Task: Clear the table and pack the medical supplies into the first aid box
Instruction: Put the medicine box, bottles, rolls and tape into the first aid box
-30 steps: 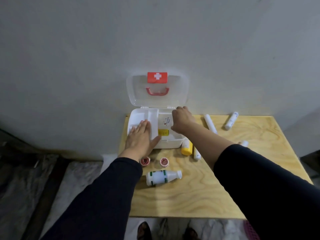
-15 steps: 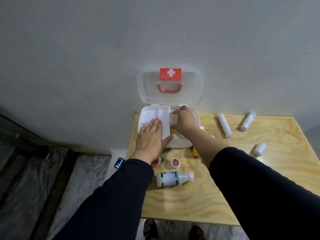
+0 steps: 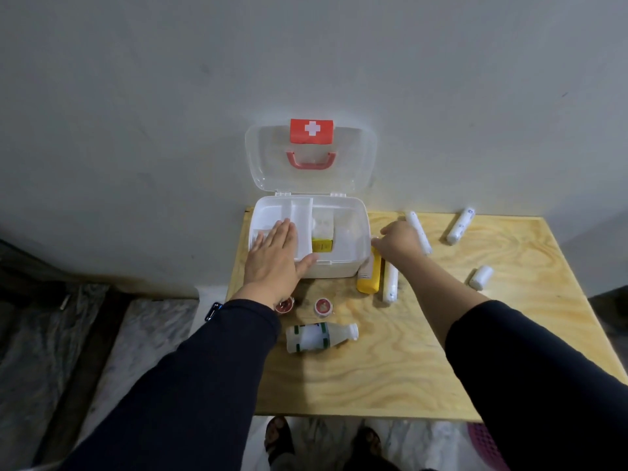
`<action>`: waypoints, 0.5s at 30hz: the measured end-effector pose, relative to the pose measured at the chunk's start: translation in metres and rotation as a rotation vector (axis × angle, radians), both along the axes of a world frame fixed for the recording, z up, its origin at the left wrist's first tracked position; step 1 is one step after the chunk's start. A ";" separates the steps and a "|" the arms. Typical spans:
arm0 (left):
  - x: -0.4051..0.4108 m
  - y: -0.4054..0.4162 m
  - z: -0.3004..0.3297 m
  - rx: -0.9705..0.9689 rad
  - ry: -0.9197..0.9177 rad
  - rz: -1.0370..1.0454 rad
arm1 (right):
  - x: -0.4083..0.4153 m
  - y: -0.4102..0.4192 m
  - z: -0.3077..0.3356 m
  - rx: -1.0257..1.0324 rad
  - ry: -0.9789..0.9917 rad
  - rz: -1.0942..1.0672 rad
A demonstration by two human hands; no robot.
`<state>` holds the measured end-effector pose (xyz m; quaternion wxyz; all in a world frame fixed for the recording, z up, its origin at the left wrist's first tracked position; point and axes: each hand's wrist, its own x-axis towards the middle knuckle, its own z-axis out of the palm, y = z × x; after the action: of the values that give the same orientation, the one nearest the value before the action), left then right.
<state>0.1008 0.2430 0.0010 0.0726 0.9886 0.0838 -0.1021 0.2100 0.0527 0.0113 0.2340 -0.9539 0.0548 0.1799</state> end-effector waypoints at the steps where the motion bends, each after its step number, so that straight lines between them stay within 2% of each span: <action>1: 0.000 0.000 -0.001 0.001 -0.001 0.000 | -0.002 0.003 -0.003 -0.028 0.012 -0.001; 6: 0.000 0.001 -0.003 -0.001 -0.005 0.001 | 0.001 0.011 -0.011 -0.086 0.014 -0.020; 15: 0.000 0.001 -0.002 -0.006 0.017 0.007 | 0.010 -0.004 -0.004 0.151 0.076 -0.067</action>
<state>0.1006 0.2436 -0.0013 0.0750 0.9872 0.0874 -0.1104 0.2203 0.0492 0.0069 0.3091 -0.9236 0.0818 0.2115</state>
